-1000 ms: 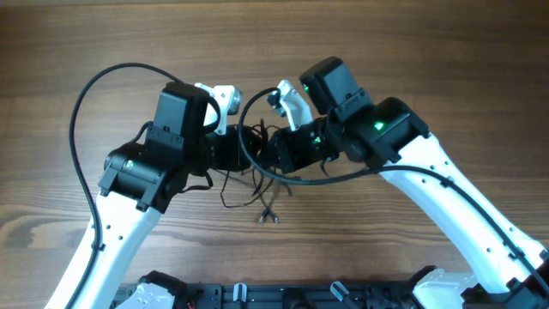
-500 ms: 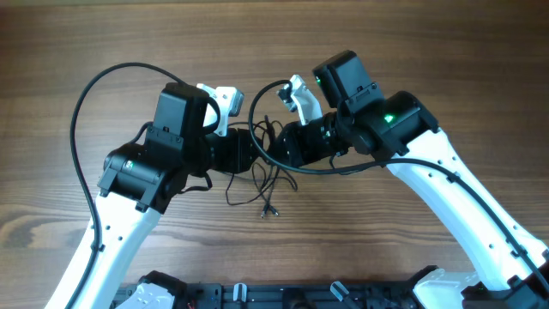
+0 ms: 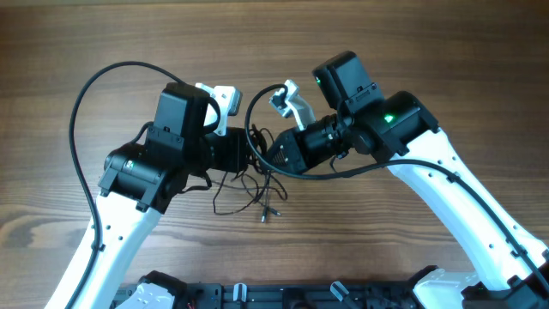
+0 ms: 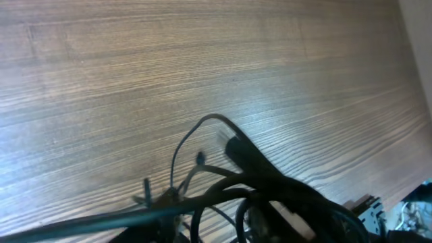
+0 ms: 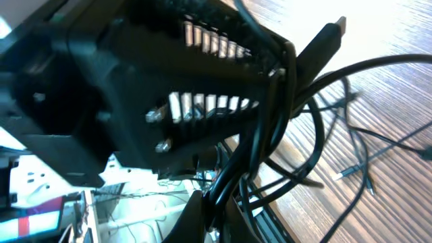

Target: Untangle cables

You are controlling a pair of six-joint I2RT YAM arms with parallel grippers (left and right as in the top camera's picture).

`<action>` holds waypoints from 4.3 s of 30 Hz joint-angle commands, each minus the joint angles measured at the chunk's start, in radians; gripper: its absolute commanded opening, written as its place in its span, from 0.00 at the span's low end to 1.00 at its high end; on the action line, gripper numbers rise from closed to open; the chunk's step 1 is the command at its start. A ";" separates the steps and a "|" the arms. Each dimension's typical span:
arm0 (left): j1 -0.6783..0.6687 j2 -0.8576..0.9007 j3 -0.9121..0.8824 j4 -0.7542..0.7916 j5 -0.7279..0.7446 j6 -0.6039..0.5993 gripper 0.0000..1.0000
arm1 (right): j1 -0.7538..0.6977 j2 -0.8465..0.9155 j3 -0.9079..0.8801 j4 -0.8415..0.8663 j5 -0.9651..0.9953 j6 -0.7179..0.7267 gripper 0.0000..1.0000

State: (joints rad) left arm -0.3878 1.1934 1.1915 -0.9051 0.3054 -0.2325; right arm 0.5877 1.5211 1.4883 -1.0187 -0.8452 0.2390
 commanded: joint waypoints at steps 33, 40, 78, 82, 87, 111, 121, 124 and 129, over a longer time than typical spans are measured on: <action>0.111 0.007 0.006 0.019 -0.121 -0.374 0.04 | 0.000 -0.118 0.007 -0.065 0.021 -0.423 0.04; 0.111 0.007 0.006 0.018 -0.121 -0.383 0.04 | 0.000 -0.185 0.007 -0.045 0.176 -0.303 0.04; 0.111 0.007 0.006 0.158 0.267 -0.457 0.04 | 0.000 -0.095 0.006 0.007 0.281 -0.109 0.78; 0.111 0.007 0.006 0.158 0.272 -0.465 0.04 | 0.009 -0.082 0.006 0.017 0.282 -0.131 0.61; 0.111 0.007 0.006 0.158 0.259 -0.464 0.04 | 0.024 -0.069 0.006 0.024 0.287 -0.131 0.11; 0.280 0.007 0.006 -0.140 -0.182 -0.588 0.04 | -0.005 -0.068 0.006 -0.171 1.106 0.644 0.04; 0.280 0.007 0.006 -0.153 -0.234 -0.621 0.04 | -0.140 -0.068 0.006 -0.214 1.110 0.596 0.10; 0.279 0.008 0.006 -0.141 -0.181 -0.620 0.04 | -0.151 -0.068 0.006 -0.197 1.019 0.489 0.14; 0.278 0.008 0.006 -0.100 -0.106 -0.610 0.04 | -0.150 -0.066 0.006 -0.089 0.646 0.256 0.07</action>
State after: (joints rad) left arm -0.1108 1.1992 1.1915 -1.0264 0.1398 -0.8413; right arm 0.4355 1.4513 1.4883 -1.1534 0.0837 0.6983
